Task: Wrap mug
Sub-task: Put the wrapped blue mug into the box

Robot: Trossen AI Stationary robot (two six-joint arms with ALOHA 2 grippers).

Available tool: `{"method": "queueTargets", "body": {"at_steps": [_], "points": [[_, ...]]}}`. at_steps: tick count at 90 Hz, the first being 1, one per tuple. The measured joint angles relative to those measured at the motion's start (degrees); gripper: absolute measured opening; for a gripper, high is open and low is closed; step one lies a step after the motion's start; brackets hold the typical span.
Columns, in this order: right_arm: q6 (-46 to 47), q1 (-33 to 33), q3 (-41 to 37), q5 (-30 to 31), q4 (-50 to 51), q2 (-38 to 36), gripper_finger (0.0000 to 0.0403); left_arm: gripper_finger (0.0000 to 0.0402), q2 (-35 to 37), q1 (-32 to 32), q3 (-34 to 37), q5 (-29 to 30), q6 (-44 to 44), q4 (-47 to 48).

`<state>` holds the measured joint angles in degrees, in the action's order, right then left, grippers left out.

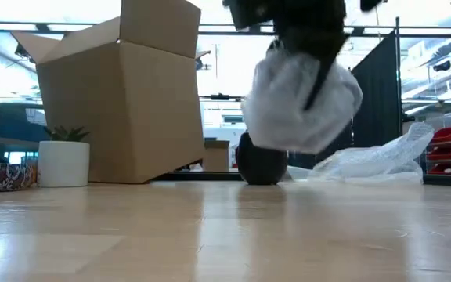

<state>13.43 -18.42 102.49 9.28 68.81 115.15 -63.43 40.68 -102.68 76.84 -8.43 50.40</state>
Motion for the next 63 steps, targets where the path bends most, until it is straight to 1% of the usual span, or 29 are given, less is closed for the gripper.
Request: {"method": "queueTargets", "body": {"at_steps": [12,23,33,45,52,63], "points": [[-0.49,-0.89,3.29,0.39,0.11,-0.02,0.0002,0.0129,0.44,-4.53,-4.83,-0.42,-2.53,5.79],[-1.10,-1.35,4.95,0.63,0.07,-0.02,0.0003,0.0129,0.67,-8.01,-7.37,-1.42,-3.86,8.78],[-1.17,-1.37,5.21,0.93,0.02,-0.04,0.0003,0.0129,0.66,-11.09,-7.86,-4.59,-4.08,10.09],[-1.19,-1.37,5.21,1.69,0.05,-0.04,0.0003,0.0129,0.38,-15.40,-7.78,-6.11,-4.91,12.85],[-1.20,-1.35,5.21,1.69,0.04,-0.04,0.0003,0.0129,0.37,-18.77,-7.78,-6.78,-6.53,14.79],[-1.18,-1.39,5.21,1.69,0.03,-0.04,0.0003,0.0129,0.60,-24.93,-7.78,-10.45,-7.91,17.45]]}}
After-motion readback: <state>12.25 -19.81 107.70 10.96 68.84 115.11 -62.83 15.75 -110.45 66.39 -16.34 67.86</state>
